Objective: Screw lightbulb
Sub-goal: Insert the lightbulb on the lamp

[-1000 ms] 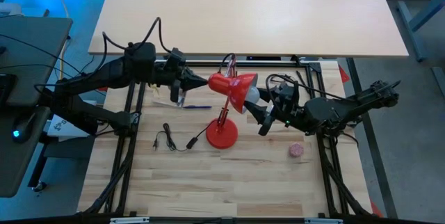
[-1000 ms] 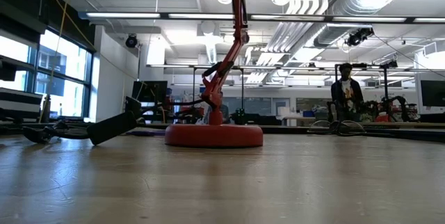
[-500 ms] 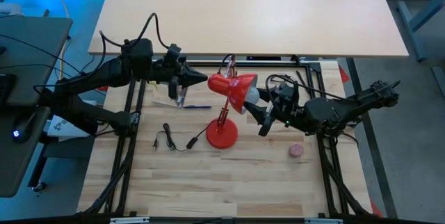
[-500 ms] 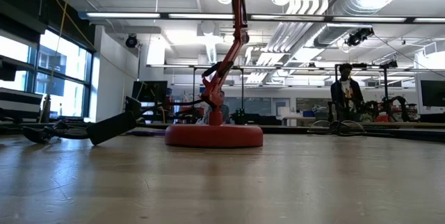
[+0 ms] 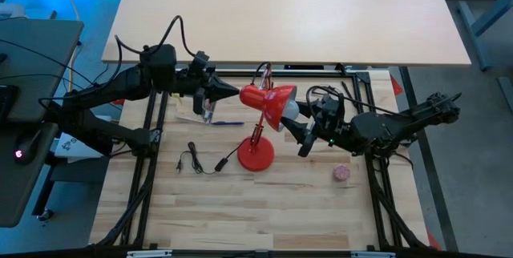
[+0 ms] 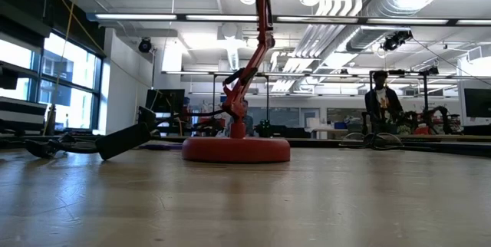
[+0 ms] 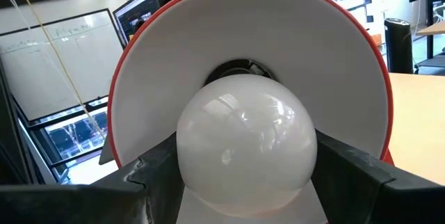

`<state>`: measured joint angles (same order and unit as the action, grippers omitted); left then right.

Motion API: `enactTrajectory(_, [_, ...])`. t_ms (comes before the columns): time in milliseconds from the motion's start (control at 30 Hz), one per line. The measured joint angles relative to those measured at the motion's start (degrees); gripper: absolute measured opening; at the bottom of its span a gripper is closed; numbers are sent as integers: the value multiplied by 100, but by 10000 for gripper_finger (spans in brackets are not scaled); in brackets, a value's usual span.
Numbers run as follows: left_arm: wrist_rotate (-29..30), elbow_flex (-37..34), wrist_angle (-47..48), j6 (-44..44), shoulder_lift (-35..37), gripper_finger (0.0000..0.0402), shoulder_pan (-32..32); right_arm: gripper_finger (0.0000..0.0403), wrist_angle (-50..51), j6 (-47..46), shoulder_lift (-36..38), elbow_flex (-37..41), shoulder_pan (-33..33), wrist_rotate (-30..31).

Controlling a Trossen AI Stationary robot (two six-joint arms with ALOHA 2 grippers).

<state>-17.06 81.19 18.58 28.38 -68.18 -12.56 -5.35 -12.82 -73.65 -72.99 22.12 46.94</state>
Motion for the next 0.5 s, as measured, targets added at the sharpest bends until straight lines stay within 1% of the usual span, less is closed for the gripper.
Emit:
enactTrajectory(133, [-91,0,-17,52,-34,0,2,254,5,-9,0,0,1,7])
enactTrajectory(500, [-85,0,-69,139,-57,0,57,254,16,4,2,0,4,9])
